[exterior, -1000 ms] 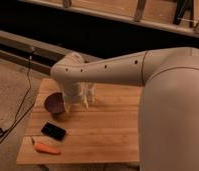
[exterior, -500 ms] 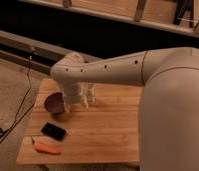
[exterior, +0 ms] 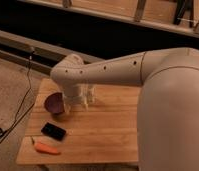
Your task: Push the eraser across the table
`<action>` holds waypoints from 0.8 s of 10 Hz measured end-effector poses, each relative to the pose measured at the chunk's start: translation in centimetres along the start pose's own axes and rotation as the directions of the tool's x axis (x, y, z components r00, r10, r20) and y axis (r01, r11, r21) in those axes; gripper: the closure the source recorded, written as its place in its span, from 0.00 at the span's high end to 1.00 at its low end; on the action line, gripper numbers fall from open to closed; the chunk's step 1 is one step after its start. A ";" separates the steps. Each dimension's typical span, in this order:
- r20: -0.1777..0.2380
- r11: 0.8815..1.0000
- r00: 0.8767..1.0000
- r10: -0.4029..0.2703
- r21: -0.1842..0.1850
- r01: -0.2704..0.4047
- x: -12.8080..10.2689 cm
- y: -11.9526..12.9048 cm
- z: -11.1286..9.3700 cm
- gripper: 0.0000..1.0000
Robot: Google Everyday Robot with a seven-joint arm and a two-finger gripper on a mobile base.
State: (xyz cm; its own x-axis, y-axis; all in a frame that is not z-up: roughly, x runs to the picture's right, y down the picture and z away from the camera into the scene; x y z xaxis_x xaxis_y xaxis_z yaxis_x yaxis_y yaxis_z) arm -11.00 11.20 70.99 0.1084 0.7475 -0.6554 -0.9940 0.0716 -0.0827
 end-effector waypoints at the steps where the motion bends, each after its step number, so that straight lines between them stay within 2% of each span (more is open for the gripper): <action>1: -0.001 1.000 1.000 -0.024 0.000 0.024 0.0 0.4 0.7 0.65; 4: -0.014 0.995 0.995 -0.103 -0.007 0.103 0.2 3.0 2.7 0.65; 6: -0.021 0.986 0.986 -0.165 -0.010 0.165 0.1 5.1 3.8 0.65; 8: -0.030 0.969 0.969 -0.247 -0.011 0.246 -0.3 8.1 4.8 0.65</action>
State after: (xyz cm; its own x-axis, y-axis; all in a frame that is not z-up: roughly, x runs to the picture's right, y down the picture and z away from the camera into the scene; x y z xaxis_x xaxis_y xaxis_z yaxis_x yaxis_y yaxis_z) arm -19.16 14.76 74.10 0.3504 0.6865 -0.6371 -0.9365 0.2464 -0.2496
